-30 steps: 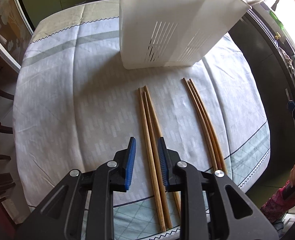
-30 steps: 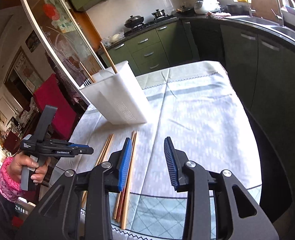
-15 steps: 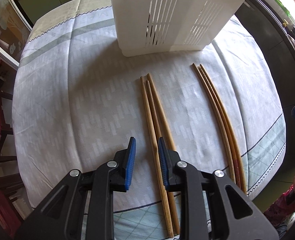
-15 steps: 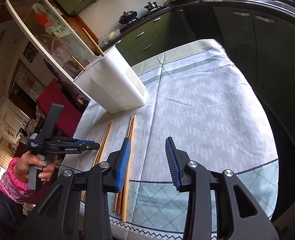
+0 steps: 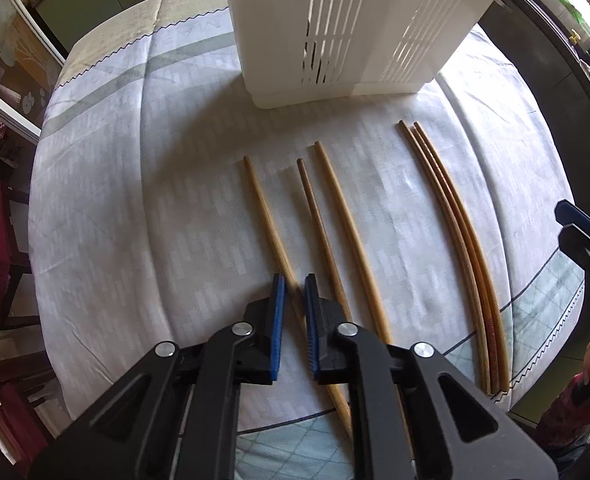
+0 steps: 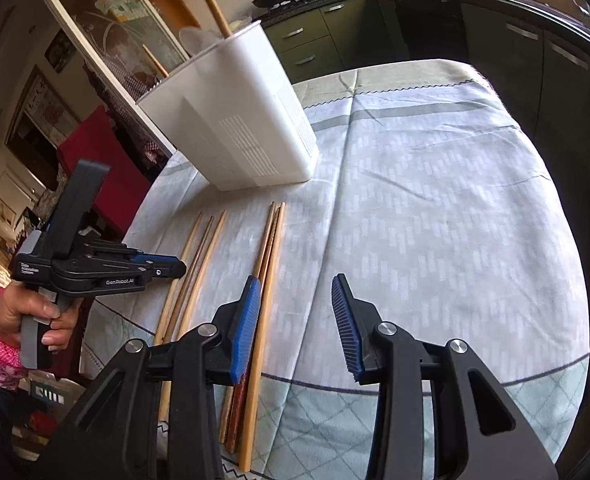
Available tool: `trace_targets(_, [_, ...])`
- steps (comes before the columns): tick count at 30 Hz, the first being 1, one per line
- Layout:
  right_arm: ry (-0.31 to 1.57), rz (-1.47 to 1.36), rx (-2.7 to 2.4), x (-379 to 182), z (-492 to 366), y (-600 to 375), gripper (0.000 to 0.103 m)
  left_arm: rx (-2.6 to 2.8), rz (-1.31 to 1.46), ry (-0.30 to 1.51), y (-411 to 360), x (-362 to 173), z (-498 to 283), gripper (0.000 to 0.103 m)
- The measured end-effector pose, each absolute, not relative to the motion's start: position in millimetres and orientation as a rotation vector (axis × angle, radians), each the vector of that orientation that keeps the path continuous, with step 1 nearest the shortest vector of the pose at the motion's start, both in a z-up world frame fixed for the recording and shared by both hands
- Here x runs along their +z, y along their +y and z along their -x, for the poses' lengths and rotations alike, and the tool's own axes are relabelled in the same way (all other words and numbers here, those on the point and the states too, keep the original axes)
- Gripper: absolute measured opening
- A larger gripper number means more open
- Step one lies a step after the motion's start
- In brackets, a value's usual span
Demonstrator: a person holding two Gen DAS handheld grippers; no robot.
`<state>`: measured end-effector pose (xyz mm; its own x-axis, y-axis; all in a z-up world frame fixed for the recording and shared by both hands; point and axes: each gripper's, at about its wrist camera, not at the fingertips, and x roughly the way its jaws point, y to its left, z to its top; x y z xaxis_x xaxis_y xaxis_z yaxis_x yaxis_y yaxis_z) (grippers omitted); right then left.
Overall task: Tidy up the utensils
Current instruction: 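Lower both grippers back to the chopsticks and close on one each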
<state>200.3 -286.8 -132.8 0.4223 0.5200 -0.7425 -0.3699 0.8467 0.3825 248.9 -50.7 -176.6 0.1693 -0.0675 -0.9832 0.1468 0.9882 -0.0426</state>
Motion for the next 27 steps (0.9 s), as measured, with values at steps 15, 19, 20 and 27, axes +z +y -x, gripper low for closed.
trace_targets(15, [1.126, 0.035, 0.558, -169, -248, -219, 0.026, -0.165, -0.124, 1.366, -38, -178, -247, 0.01])
trace_targets(19, [1.131, 0.084, 0.539, -172, -249, -210, 0.024, -0.173, -0.127, 1.36, -37, -177, -246, 0.01])
trace_targets(20, [1.128, 0.096, 0.529, -172, -250, -210, 0.024, -0.173, -0.127, 1.358, -37, -176, -245, 0.01])
trace_targets(27, [1.125, 0.134, 0.476, -168, -258, -214, 0.024, -0.176, -0.13, 1.352, -40, -174, -240, 0.01])
